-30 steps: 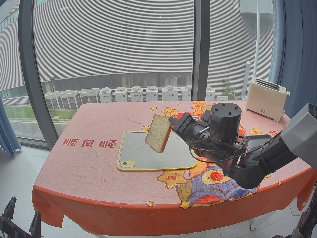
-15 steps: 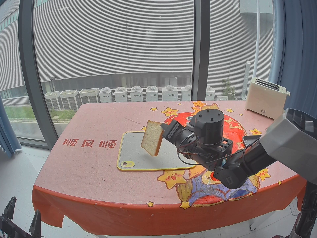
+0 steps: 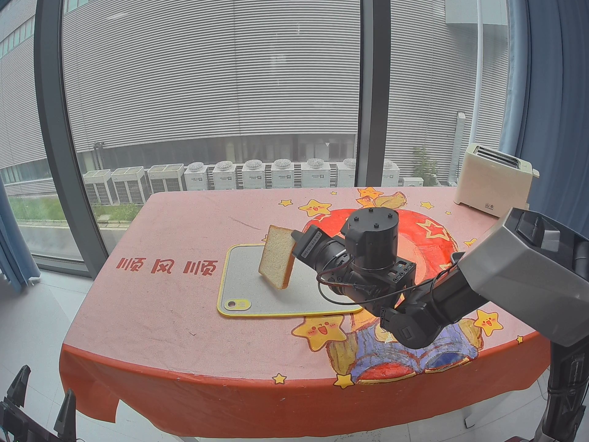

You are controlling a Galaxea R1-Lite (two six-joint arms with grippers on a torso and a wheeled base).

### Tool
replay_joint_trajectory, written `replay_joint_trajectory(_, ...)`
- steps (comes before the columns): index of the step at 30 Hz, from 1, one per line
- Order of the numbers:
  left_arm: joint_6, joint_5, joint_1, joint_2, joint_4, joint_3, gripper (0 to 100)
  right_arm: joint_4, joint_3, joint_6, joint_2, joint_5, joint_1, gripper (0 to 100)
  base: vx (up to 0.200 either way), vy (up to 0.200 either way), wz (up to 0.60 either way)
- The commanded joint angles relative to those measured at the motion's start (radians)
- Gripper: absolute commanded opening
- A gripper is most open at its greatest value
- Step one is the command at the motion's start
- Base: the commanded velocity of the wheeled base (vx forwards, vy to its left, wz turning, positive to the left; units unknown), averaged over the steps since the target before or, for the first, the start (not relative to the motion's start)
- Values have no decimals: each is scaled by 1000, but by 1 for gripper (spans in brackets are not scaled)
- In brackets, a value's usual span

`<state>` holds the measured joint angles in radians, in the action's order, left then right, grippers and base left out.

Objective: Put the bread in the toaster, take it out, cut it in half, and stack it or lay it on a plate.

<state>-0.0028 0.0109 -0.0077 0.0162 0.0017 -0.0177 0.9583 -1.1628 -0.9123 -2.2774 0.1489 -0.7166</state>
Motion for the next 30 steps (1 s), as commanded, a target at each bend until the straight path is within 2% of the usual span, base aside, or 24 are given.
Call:
replay_joint_trajectory(1,0,0,0,-16,0,18,100,0,3,0,-10,1,-4,0,0,0,0)
replay_joint_trajectory(17,0,1,0,-16,0,18,100,-3,29,12,7,6,22,0,0,0,0)
replay_joint_trajectory(21,0,1,0,-16,0,18,100,-79,34,20,30,12,26,0,0,0,0)
replay_joint_trajectory(22,0,1,0,-16,0,18,100,-79,34,20,30,12,26,100,0,0,0)
replay_joint_trajectory(30,0,0,0,-16,0,18,100,-277,0,23,111,49,28,100,0,0,0)
